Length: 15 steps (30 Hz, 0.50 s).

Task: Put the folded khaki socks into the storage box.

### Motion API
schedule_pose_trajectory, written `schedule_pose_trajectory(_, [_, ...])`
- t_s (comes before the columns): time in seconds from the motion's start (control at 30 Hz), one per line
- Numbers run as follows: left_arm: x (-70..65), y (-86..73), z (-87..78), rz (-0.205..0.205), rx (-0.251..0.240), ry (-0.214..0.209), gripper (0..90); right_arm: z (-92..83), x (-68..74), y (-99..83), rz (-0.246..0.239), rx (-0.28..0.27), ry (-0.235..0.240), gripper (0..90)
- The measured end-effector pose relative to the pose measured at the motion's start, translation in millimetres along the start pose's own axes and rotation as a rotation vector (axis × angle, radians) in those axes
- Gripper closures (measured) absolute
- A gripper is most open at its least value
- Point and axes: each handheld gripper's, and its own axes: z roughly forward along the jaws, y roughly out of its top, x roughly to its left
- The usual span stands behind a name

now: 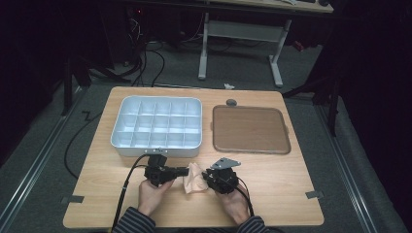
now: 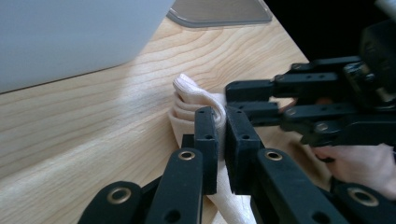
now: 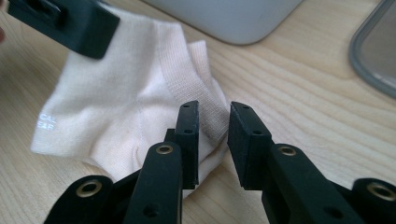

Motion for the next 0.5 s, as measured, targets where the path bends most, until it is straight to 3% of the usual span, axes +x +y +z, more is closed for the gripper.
schedule_pose_trajectory(0.5, [-1.0,1.5,9.8,-0.015,0.008,-0.032,84.6,6.9,5.8,-0.9,-0.026,0.011,0.004,75.6])
